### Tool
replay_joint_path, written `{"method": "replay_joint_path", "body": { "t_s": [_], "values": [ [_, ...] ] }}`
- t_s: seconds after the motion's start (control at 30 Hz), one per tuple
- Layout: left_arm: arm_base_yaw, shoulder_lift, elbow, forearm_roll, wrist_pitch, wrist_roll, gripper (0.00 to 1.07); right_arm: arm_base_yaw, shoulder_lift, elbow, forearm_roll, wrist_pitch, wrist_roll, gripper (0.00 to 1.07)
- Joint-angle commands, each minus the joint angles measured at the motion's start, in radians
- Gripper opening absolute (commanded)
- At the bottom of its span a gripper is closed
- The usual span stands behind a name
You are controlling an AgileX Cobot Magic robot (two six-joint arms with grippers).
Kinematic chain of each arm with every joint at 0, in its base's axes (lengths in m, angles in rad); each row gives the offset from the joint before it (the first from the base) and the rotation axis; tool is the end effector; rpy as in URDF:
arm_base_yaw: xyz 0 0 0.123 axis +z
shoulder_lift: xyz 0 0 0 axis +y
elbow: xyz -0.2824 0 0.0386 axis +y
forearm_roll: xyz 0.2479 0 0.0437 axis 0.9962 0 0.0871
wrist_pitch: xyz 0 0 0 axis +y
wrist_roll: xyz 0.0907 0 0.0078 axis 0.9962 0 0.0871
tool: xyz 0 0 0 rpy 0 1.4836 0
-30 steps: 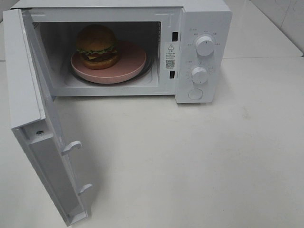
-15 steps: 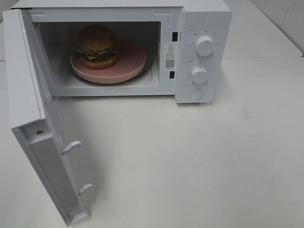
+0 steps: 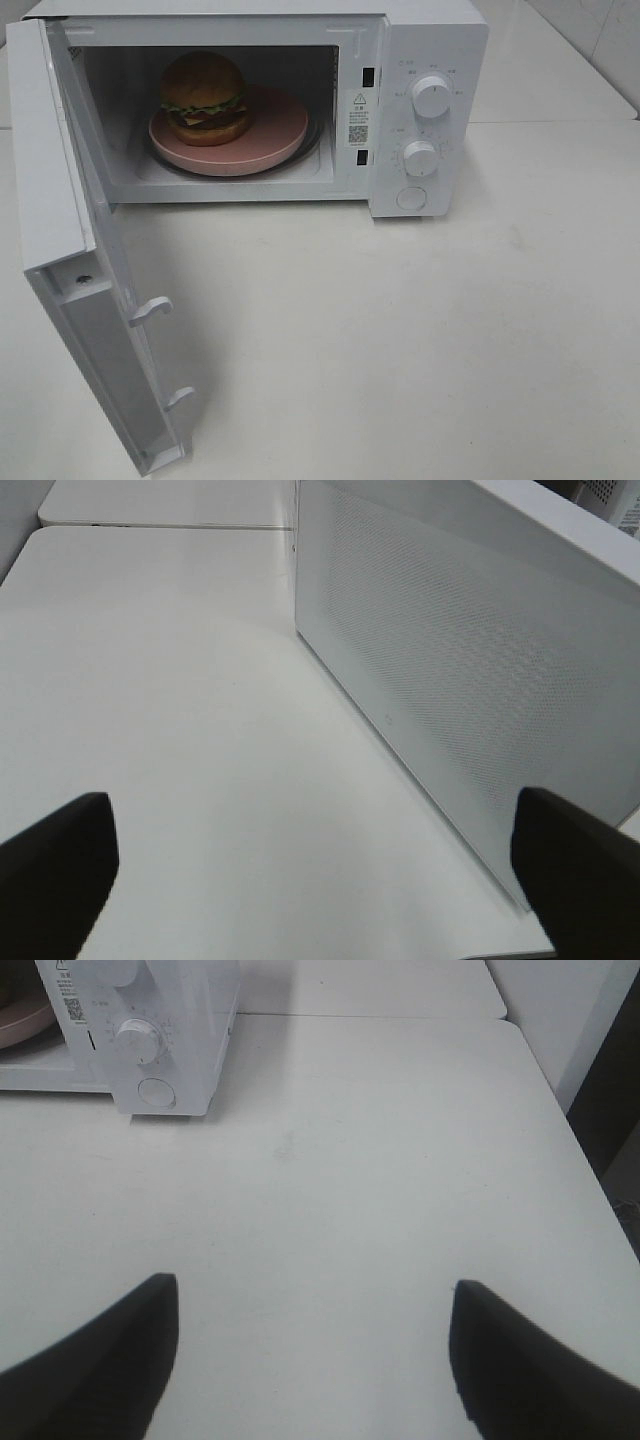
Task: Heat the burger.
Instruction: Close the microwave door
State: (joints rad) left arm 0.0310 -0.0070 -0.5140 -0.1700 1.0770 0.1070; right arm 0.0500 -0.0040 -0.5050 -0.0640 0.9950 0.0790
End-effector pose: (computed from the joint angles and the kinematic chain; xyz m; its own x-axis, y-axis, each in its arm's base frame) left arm -0.0085 -0.0138 0.2806 -0.4434 0.0118 -0.8963 0.1141 0.9925 -0.0434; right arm -0.0034 -0.0051 0.2841 -0.3866 0.0247 -0.9219 0.0166 0.9997 0.0199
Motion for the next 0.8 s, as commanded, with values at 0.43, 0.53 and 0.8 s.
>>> {"method": "replay_joint_path", "body": {
  "t_s": [0.43, 0.53, 0.8],
  "values": [
    [0.003, -0.013, -0.001, -0.003, -0.009, -0.001, 1.00, -0.004, -0.027, 0.002, 0.001, 0.002, -0.011, 0.74],
    [0.003, -0.013, -0.001, -0.003, -0.009, -0.001, 1.00, -0.004, -0.027, 0.002, 0.001, 0.002, -0.011, 0.74],
    [0.003, -0.013, -0.001, -0.007, -0.009, -0.002, 1.00, -0.004, -0.027, 0.002, 0.001, 0.002, -0.011, 0.74]
  ]
}}
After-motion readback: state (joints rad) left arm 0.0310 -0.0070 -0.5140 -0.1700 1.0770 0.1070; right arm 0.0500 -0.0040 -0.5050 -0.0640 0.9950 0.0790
